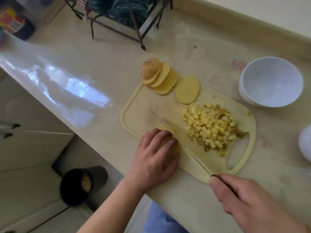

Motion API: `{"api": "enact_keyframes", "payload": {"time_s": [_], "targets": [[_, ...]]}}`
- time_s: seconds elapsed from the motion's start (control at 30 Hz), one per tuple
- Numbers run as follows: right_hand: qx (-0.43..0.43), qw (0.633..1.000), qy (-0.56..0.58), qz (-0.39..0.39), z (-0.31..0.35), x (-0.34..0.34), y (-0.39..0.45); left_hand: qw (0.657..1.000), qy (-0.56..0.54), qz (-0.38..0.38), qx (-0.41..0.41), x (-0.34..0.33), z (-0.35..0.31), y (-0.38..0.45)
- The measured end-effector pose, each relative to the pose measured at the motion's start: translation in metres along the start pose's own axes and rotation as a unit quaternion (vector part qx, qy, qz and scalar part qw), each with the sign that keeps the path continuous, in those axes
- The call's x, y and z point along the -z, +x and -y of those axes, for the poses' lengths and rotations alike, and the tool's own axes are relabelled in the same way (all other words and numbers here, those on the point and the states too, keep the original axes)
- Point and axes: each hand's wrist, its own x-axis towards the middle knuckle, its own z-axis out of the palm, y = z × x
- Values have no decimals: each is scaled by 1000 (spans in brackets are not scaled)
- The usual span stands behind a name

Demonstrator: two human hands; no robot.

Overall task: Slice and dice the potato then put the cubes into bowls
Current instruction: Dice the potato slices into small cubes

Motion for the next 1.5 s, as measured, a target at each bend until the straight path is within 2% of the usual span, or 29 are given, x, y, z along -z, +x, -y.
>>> {"api": "enact_keyframes", "payload": {"time_s": [0.53,1.07,1.5], "targets": [[6,1000,-1,18,-4,4,-4,1000,6,18,16,4,-4,5],[70,997,-25,-36,8,3,21,1000,6,15,19,4,-4,6],[71,997,-17,-7,9,0,8,999,-24,-3,21,4,-1,2]]}}
